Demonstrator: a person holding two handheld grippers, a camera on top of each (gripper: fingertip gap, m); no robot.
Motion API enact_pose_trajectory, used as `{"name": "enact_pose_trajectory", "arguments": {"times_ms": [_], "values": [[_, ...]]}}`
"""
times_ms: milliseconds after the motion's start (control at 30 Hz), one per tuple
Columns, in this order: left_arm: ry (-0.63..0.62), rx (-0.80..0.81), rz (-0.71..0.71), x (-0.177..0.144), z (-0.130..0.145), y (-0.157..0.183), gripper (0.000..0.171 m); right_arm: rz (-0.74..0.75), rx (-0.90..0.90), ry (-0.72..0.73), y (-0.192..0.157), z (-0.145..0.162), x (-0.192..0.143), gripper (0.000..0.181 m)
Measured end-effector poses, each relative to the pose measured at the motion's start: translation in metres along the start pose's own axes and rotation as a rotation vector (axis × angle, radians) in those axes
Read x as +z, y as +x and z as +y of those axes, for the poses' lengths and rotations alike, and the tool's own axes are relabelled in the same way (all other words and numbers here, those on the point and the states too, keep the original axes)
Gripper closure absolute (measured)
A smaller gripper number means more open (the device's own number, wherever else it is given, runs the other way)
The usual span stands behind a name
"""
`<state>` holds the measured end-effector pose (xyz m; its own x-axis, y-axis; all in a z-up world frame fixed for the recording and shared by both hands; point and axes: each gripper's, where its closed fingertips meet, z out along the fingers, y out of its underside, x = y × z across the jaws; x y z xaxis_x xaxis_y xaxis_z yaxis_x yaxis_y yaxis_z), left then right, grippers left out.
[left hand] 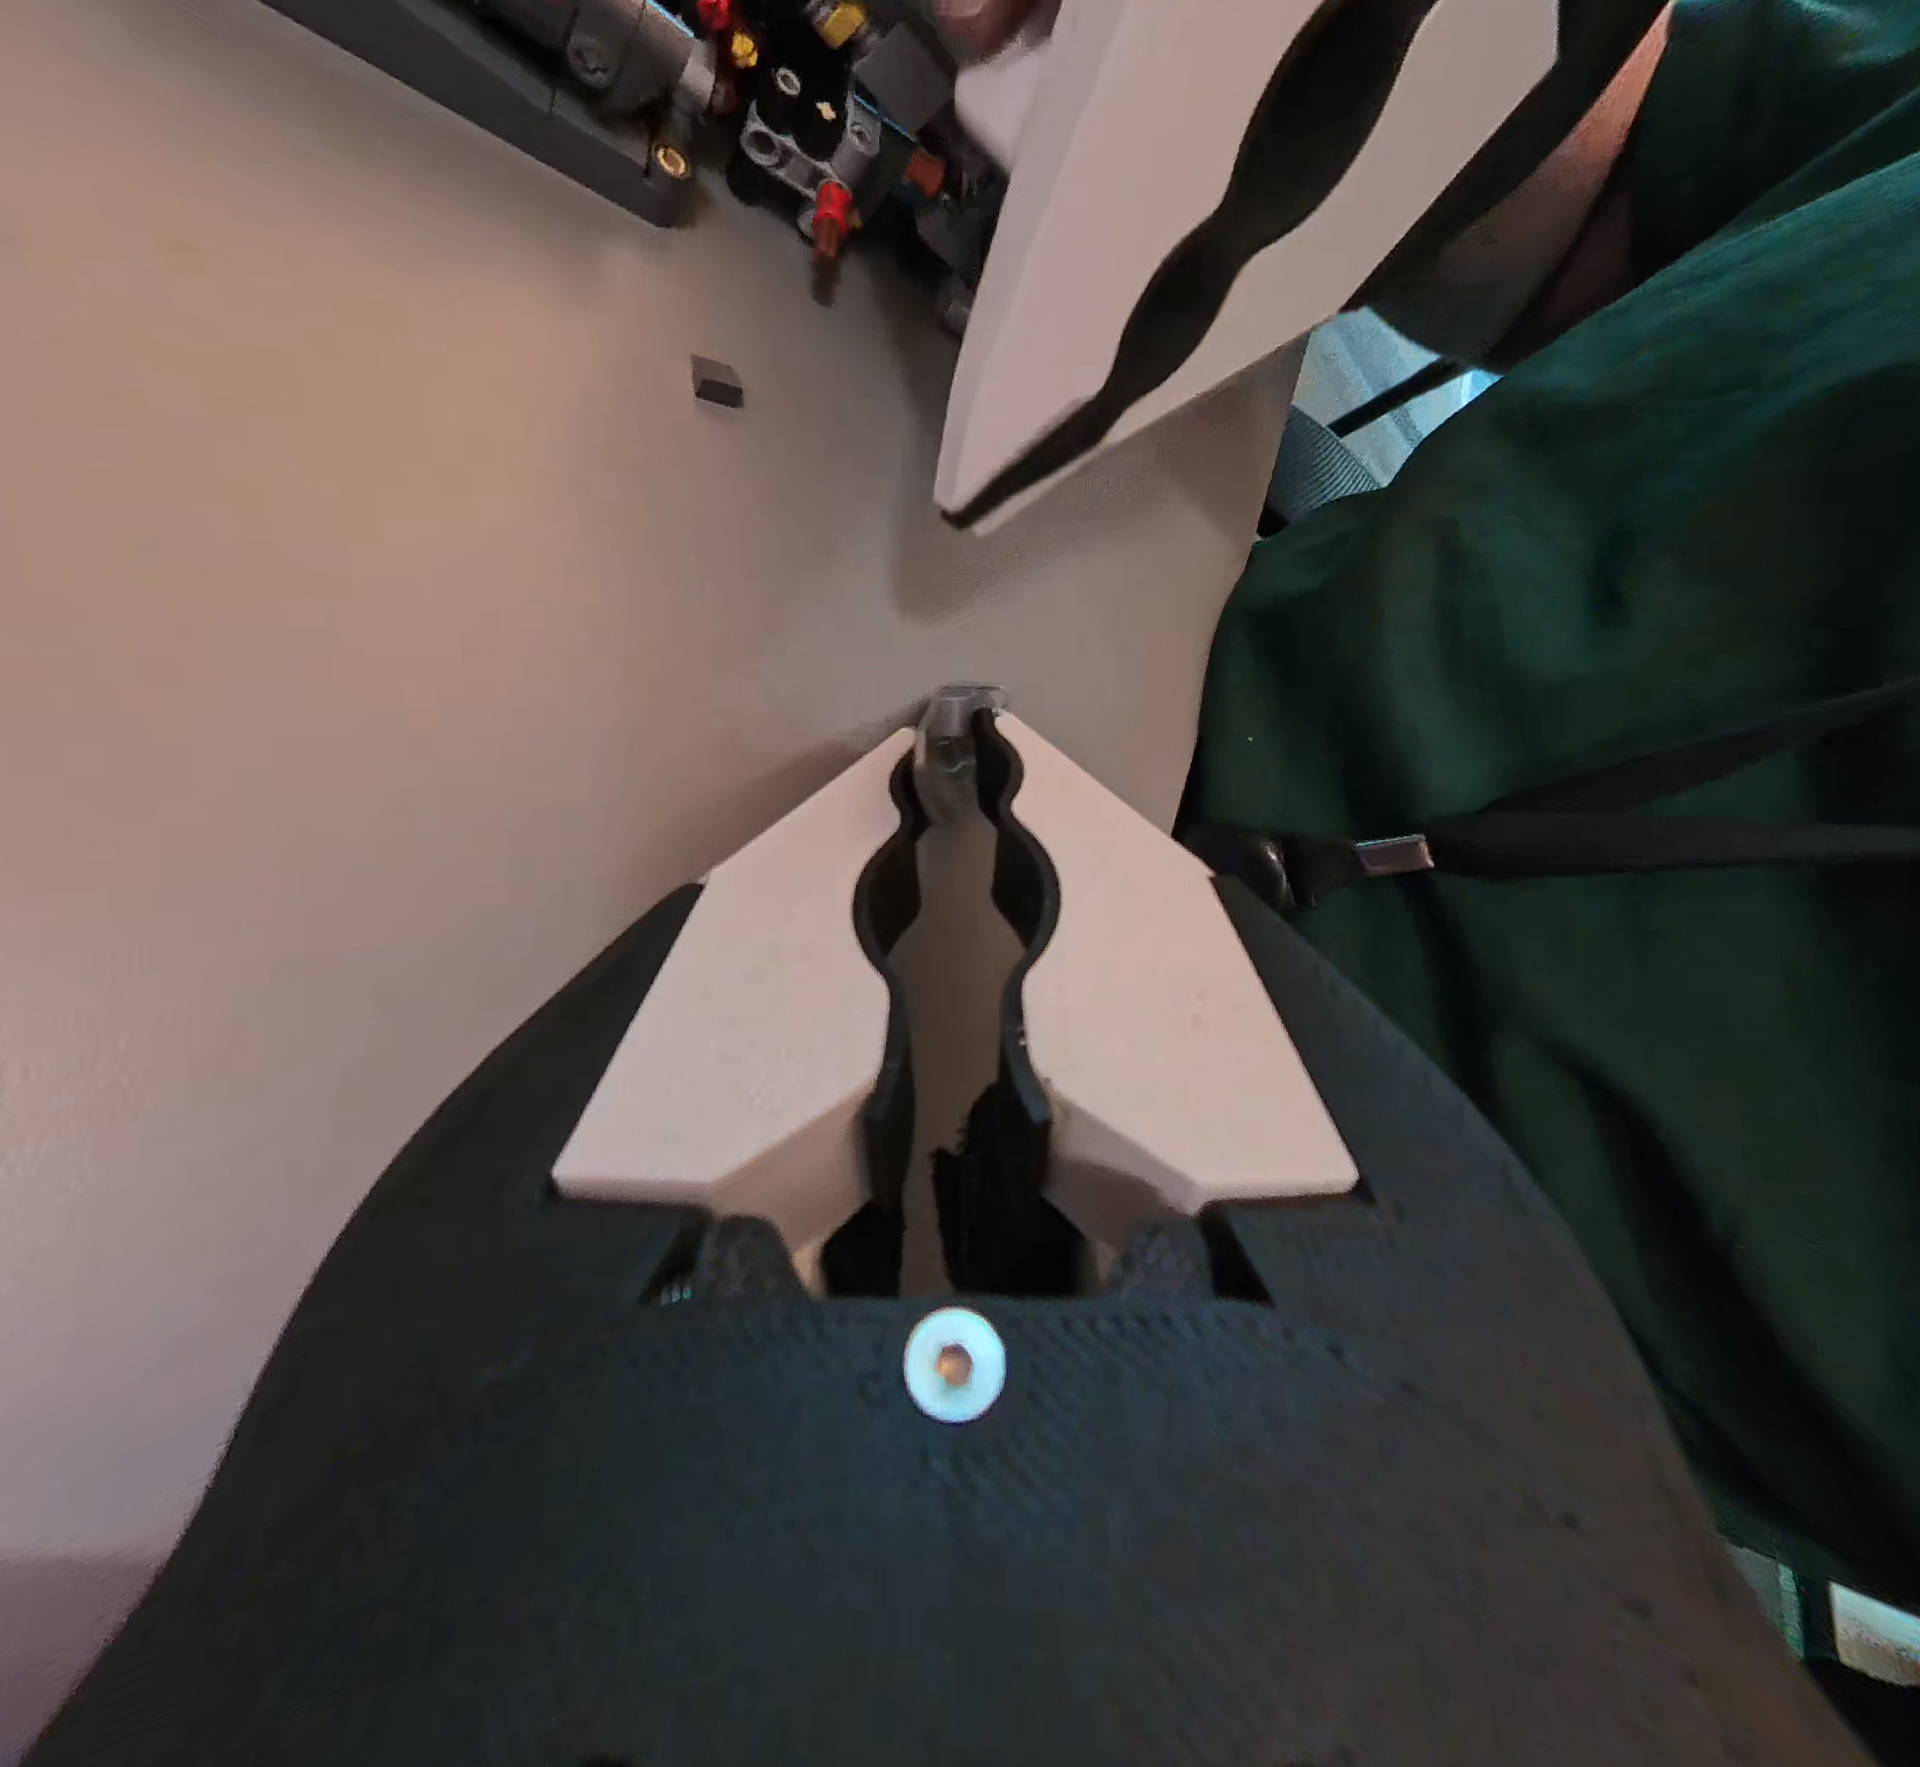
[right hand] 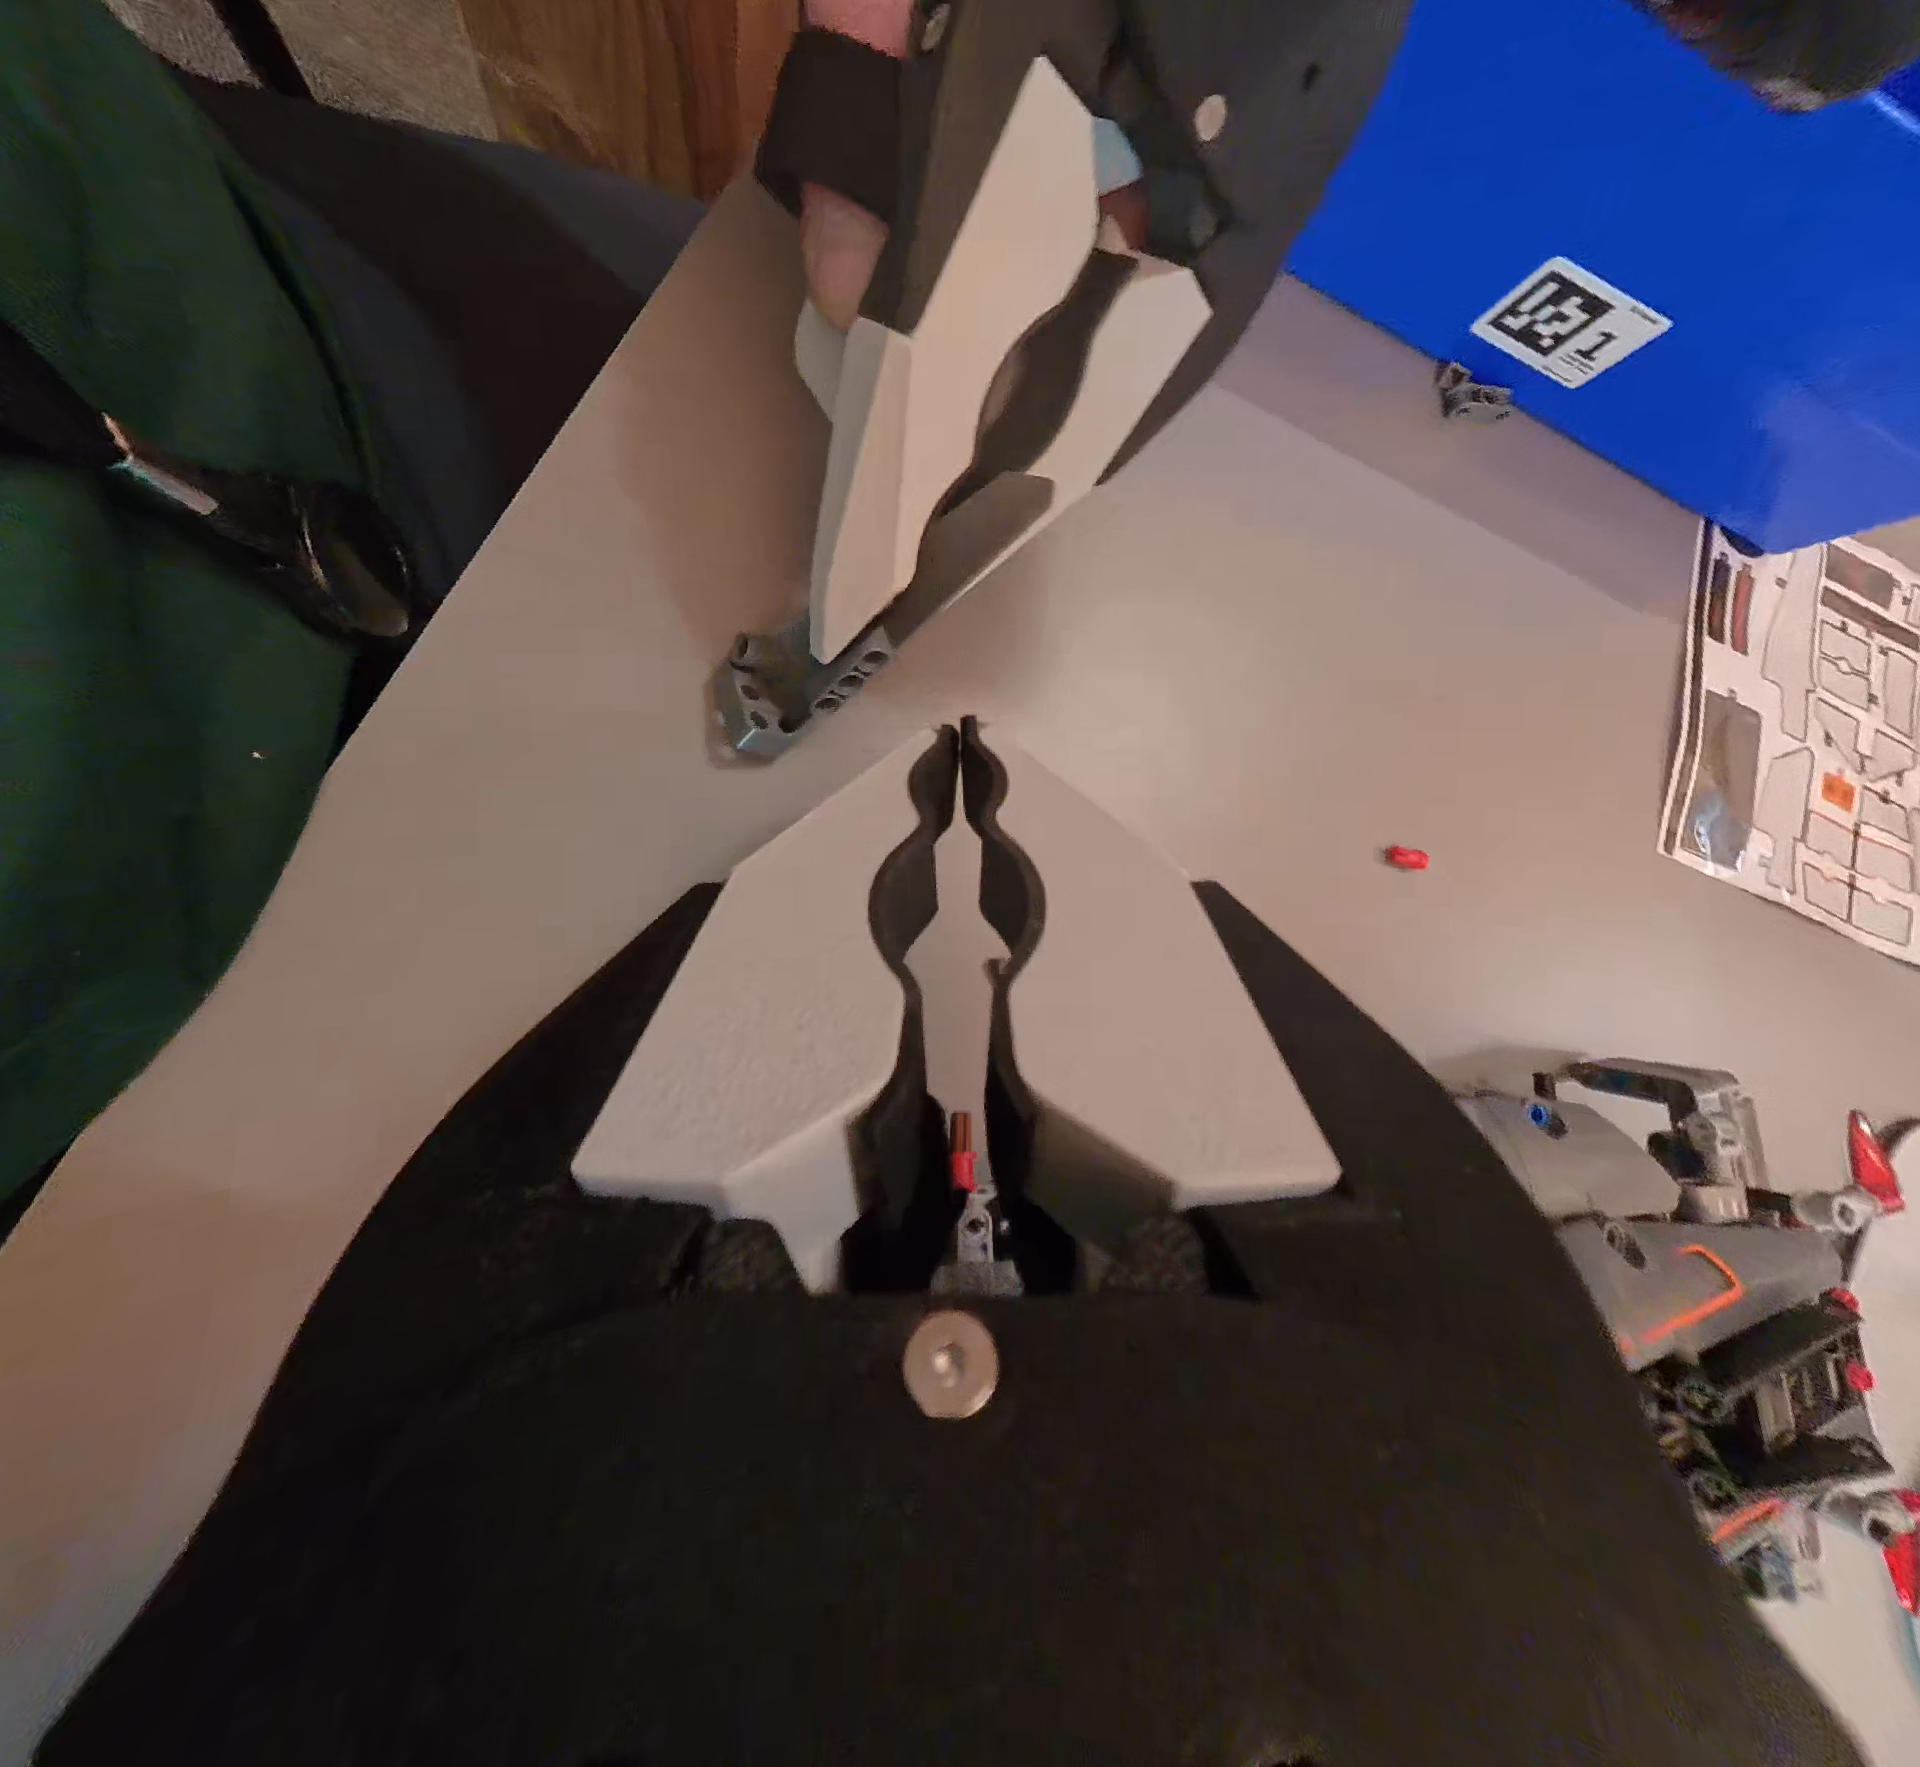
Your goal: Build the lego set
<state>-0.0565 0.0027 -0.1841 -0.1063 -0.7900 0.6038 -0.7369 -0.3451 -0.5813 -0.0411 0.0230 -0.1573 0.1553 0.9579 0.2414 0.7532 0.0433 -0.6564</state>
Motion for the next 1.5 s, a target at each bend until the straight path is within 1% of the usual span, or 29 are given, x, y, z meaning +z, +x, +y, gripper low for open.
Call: {"name": "enact_pose_trajectory", "arguments": {"times_ms": [133, 200, 300, 367, 433, 467, 533, 567, 633, 700, 733, 767, 833, 933, 967, 1033, 1100, 1167, 1200, 1233, 1267, 1333, 1400, 1467, 1500], "values": [[0.038, 0.007, -0.008, 0.0, -0.002, -0.002, 0.166, 0.003, 0.069, 0.005, 0.001, 0.001, -0.002, 0.18], [0.053, 0.012, -0.015, 0.001, -0.004, -0.002, 0.166, -0.008, 0.121, -0.032, -0.003, 0.005, 0.002, 0.167], [0.067, 0.011, -0.039, 0.0, -0.005, -0.004, 0.166, 0.024, 0.197, -0.056, 0.004, 0.011, 0.002, 0.166], [0.081, 0.025, -0.076, -0.003, -0.007, -0.006, 0.166, -0.011, 0.258, -0.038, 0.004, 0.01, -0.001, 0.165], [0.134, 0.05, -0.103, -0.008, -0.014, -0.006, 0.166, -0.029, 0.276, -0.062, 0.002, 0.014, -0.001, 0.162], [0.165, 0.054, -0.102, -0.011, -0.018, -0.004, 0.166, -0.04, 0.282, -0.07, -0.001, 0.014, 0.0, 0.158], [0.218, 0.081, -0.118, -0.016, -0.024, -0.001, 0.166, -0.076, 0.307, -0.057, -0.009, 0.009, 0.002, 0.155], [0.241, 0.099, -0.122, -0.018, -0.026, 0.001, 0.166, -0.081, 0.319, -0.059, -0.012, 0.008, 0.004, 0.152], [0.28, 0.143, -0.115, -0.022, -0.031, 0.009, 0.166, -0.085, 0.346, -0.055, -0.014, 0.006, 0.008, 0.151], [0.303, 0.181, -0.12, -0.024, -0.035, 0.015, 0.166, -0.105, 0.37, -0.024, -0.017, 0.001, 0.011, 0.154], [0.311, 0.198, -0.134, -0.026, -0.037, 0.015, 0.166, -0.119, 0.391, -0.006, -0.019, -0.002, 0.011, 0.163], [0.317, 0.207, -0.133, -0.028, -0.038, 0.017, 0.166, -0.132, 0.415, 0.017, -0.02, -0.006, 0.011, 0.165], [0.346, 0.225, -0.138, -0.033, -0.043, 0.02, 0.165, -0.132, 0.46, 0.065, -0.018, -0.011, 0.009, 0.166], [0.491, 0.243, -0.101, -0.044, -0.058, 0.031, 0.163, -0.122, 0.522, 0.18, -0.01, -0.027, -0.001, 0.167], [0.53, 0.23, -0.084, -0.047, -0.06, 0.033, 0.161, -0.121, 0.541, 0.196, -0.008, -0.03, -0.002, 0.167], [0.591, 0.209, -0.053, -0.05, -0.062, 0.036, 0.165, -0.132, 0.544, 0.223, -0.009, -0.035, -0.004, 0.167], [0.623, 0.181, -0.032, -0.051, -0.061, 0.037, 0.166, -0.16, 0.573, 0.247, -0.011, -0.039, -0.003, 0.167], [0.649, 0.173, -0.061, -0.056, -0.06, 0.034, 0.166, -0.166, 0.593, 0.27, -0.009, -0.041, -0.002, 0.166], [0.67, 0.166, -0.079, -0.061, -0.06, 0.032, 0.166, -0.158, 0.606, 0.285, -0.005, -0.043, -0.003, 0.162], [0.696, 0.158, -0.098, -0.068, -0.06, 0.03, 0.166, -0.13, 0.622, 0.293, 0.002, -0.043, -0.005, 0.154], [0.725, 0.148, -0.137, -0.075, -0.06, 0.025, 0.166, -0.088, 0.639, 0.287, 0.012, -0.04, -0.006, 0.15], [0.717, 0.135, -0.219, -0.081, -0.053, 0.015, 0.166, 0.029, 0.666, 0.215, 0.033, -0.028, -0.004, 0.148], [0.719, 0.134, -0.241, -0.082, -0.049, 0.016, 0.166, 0.188, 0.664, 0.109, 0.056, -0.01, -0.001, 0.151], [0.664, 0.12, -0.306, -0.075, -0.042, 0.009, 0.166, 0.23, 0.646, 0.051, 0.066, -0.002, 0.003, 0.154], [0.642, 0.124, -0.313, -0.072, -0.039, 0.008, 0.166, 0.241, 0.639, 0.027, 0.071, 0.002, 0.003, 0.156]]}}
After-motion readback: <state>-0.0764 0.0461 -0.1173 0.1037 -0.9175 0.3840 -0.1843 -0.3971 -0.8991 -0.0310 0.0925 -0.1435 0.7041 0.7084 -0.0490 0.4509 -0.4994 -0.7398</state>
